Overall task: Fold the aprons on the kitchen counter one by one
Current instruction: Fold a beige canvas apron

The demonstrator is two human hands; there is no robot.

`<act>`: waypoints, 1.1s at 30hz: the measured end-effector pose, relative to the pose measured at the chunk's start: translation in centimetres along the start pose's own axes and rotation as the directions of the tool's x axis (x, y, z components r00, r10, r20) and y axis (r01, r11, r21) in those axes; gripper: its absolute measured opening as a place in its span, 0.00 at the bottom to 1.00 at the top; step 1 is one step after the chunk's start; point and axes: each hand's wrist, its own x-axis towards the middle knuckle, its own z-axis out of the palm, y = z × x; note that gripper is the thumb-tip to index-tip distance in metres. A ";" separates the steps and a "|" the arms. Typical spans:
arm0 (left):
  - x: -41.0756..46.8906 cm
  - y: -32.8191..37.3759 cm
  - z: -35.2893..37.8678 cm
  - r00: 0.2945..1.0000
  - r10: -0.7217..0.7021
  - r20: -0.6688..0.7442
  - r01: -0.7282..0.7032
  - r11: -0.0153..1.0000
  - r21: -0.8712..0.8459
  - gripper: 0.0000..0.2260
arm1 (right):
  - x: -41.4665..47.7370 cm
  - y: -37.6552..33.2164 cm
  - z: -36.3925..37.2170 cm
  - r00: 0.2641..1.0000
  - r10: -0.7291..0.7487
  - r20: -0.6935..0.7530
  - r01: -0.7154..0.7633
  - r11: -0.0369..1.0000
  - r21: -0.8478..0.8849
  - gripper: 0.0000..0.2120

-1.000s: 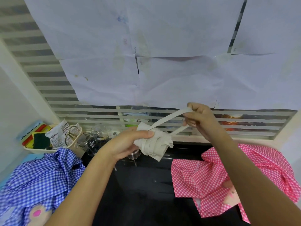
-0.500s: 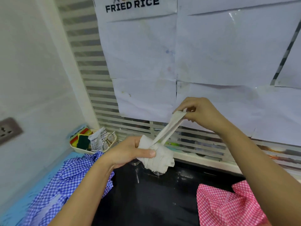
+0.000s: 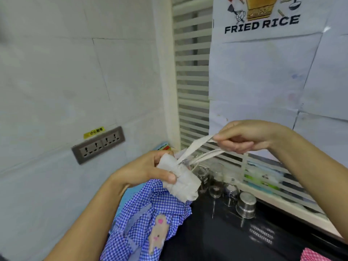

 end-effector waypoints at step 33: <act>-20.7 12.1 -18.2 0.547 0.310 -0.778 -0.095 0.946 0.311 0.11 | 22.7 -32.4 14.2 0.604 -0.733 -0.313 0.603 0.677 -0.423 0.05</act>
